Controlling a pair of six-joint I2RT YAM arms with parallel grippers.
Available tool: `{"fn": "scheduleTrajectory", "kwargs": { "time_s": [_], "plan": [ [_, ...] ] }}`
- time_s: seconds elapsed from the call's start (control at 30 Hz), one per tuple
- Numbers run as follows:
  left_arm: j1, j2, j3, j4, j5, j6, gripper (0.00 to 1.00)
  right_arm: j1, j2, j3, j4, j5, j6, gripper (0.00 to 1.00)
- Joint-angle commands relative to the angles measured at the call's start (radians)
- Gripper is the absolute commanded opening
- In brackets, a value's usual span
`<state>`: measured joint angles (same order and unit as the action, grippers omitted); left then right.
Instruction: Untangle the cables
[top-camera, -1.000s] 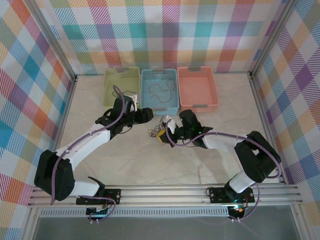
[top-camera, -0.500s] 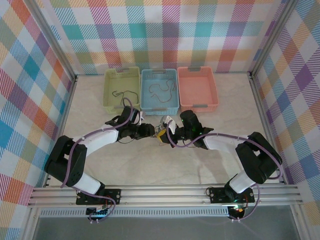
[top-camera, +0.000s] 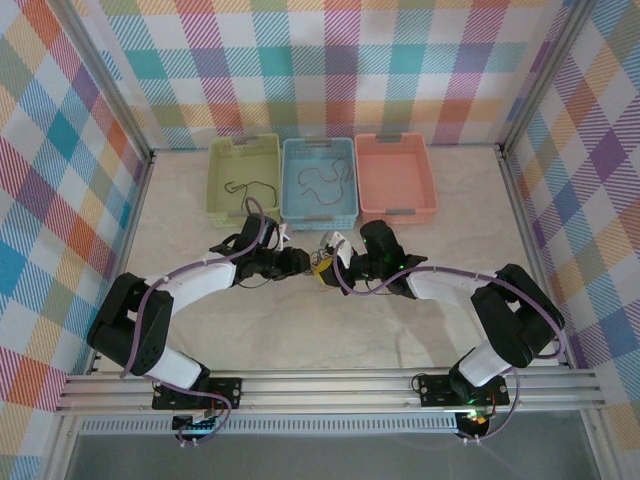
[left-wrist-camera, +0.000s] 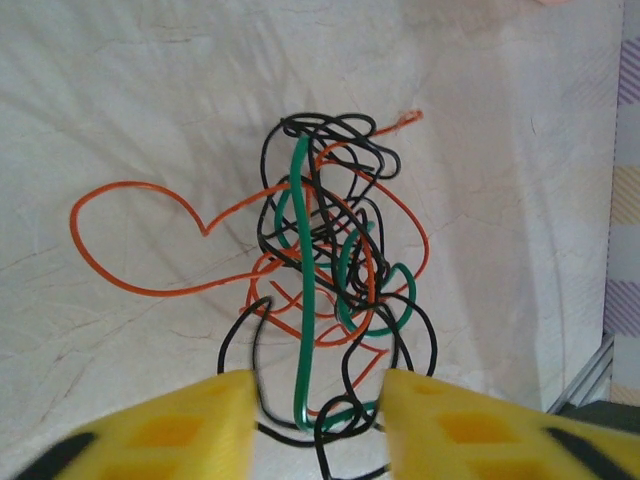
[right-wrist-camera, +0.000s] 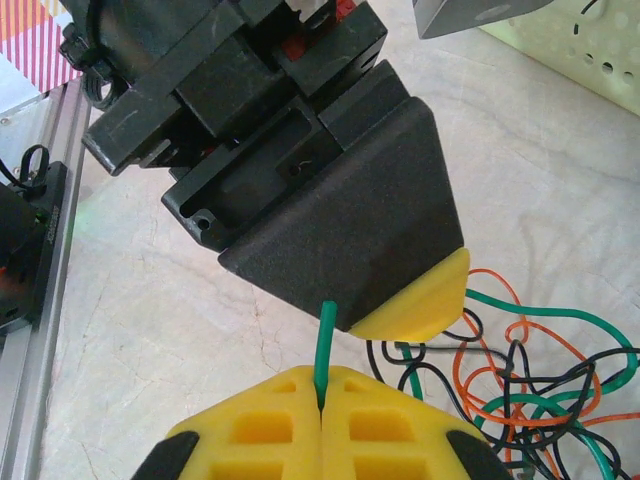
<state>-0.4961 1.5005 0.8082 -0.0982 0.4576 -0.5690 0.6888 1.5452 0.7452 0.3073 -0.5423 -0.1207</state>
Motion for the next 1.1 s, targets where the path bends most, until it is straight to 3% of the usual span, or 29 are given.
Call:
{"fn": "scheduleTrajectory", "kwargs": {
  "time_s": [0.0,0.2,0.33,0.53,0.83,1.07],
  "plan": [
    [-0.012,0.002,0.000,0.013,0.028,-0.002,0.22,0.005,-0.034,-0.014,0.033,-0.004,-0.023,0.00],
    [-0.012,-0.032,0.003,-0.034,-0.044,0.018,0.08,0.005,-0.052,-0.030,0.047,0.037,-0.023,0.00],
    [-0.012,-0.067,-0.003,-0.053,-0.091,0.024,0.01,0.004,-0.068,-0.041,0.050,0.144,-0.018,0.00],
    [-0.012,-0.110,-0.009,-0.082,-0.144,0.037,0.00,0.002,-0.098,-0.067,0.063,0.323,-0.008,0.00],
    [-0.012,-0.159,-0.015,-0.104,-0.193,0.040,0.00,0.000,-0.104,-0.069,0.047,0.488,0.012,0.00],
    [-0.012,-0.182,-0.020,-0.110,-0.209,0.042,0.00,-0.008,-0.102,-0.069,0.039,0.515,0.013,0.00]
  ]
}}
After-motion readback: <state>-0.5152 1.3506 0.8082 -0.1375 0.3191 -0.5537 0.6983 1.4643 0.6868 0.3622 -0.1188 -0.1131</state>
